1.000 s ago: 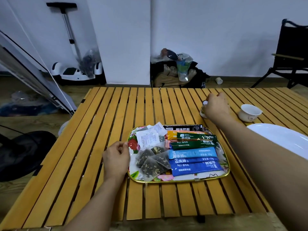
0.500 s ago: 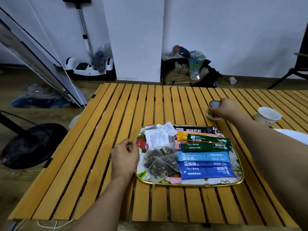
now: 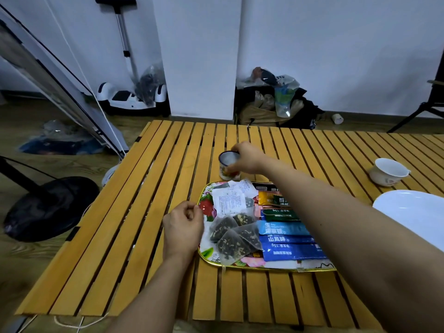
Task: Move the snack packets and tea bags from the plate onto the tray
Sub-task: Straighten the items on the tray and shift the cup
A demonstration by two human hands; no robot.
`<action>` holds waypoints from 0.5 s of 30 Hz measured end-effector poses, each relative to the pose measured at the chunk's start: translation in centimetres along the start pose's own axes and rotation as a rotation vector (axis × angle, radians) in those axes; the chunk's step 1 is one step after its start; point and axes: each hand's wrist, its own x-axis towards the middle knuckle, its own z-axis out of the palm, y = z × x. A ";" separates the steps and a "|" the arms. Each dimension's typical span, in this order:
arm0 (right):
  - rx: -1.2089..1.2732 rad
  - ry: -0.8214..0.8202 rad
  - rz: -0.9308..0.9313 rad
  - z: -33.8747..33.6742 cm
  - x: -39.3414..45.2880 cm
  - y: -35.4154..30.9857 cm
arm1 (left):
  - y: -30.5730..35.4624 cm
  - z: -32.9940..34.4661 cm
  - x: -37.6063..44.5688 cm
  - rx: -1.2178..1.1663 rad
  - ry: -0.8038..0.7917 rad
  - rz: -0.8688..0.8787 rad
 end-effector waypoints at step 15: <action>0.102 -0.002 -0.012 0.4 -2.4 -0.4 | 0.1 0.1 0.1 0.005 -0.007 -0.005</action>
